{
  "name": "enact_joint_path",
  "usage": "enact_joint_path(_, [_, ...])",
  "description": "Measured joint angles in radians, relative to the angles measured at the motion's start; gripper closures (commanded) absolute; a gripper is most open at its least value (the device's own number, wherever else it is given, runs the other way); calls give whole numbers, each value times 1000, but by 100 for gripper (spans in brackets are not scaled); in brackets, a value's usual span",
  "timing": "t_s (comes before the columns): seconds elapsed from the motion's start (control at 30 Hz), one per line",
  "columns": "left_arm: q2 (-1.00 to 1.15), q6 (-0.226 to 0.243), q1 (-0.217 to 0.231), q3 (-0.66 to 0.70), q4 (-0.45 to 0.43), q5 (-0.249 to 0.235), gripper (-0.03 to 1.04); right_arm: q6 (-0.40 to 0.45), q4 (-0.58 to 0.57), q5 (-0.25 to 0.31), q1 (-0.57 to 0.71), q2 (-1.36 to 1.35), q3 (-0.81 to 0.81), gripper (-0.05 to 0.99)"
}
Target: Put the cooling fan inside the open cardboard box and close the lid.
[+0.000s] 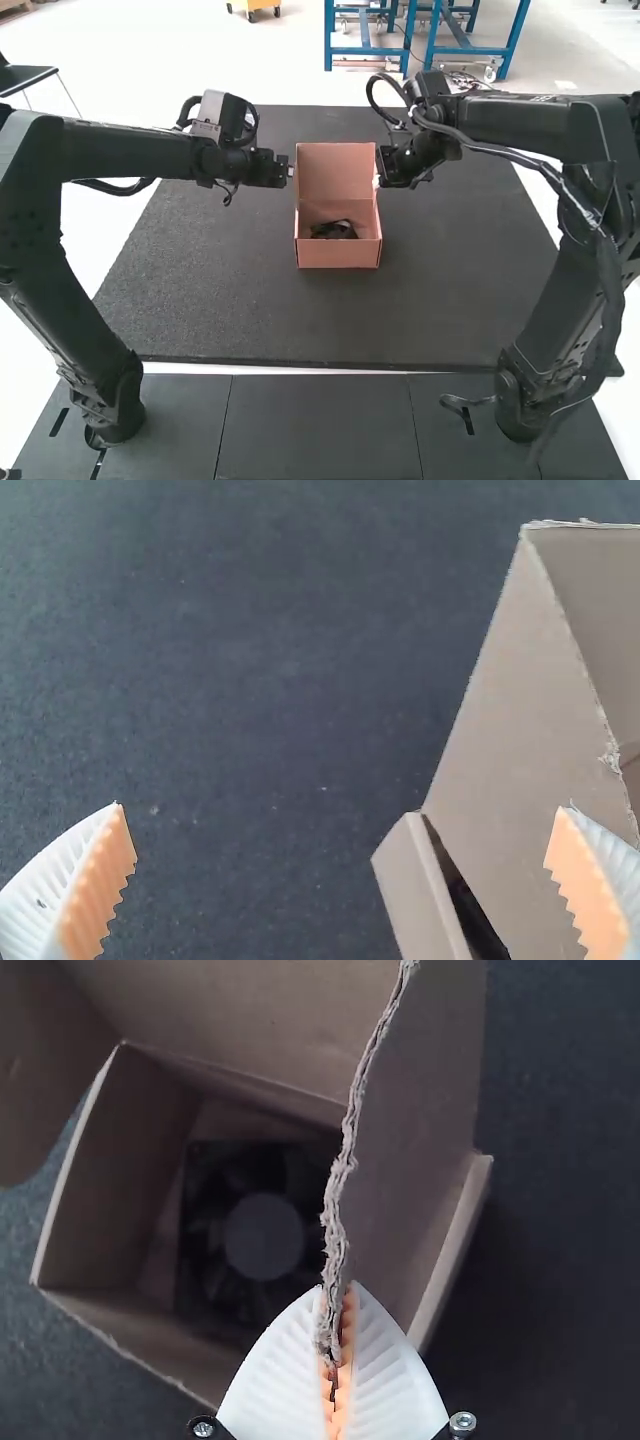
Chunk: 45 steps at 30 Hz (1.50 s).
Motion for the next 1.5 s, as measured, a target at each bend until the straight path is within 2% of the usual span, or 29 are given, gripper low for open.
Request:
enact_joint_path(0.17, [0, 0, -17, 2, -4, 12, 4, 0, -8, -2, 0, 0, 0, 95])
enact_joint_path(0.7, [0, 0, -17, 2, -41, 13, 4, -8, -68, -15, 0, 0, -14, 95])
enact_joint_path(1.03, [0, 1, -17, 2, -102, 19, 4, -15, -113, -15, 0, 0, -14, 95])
enact_joint_path(1.5, [-58, 8, -17, -45, -111, 35, 4, -15, -134, -15, 0, 0, -67, 95])
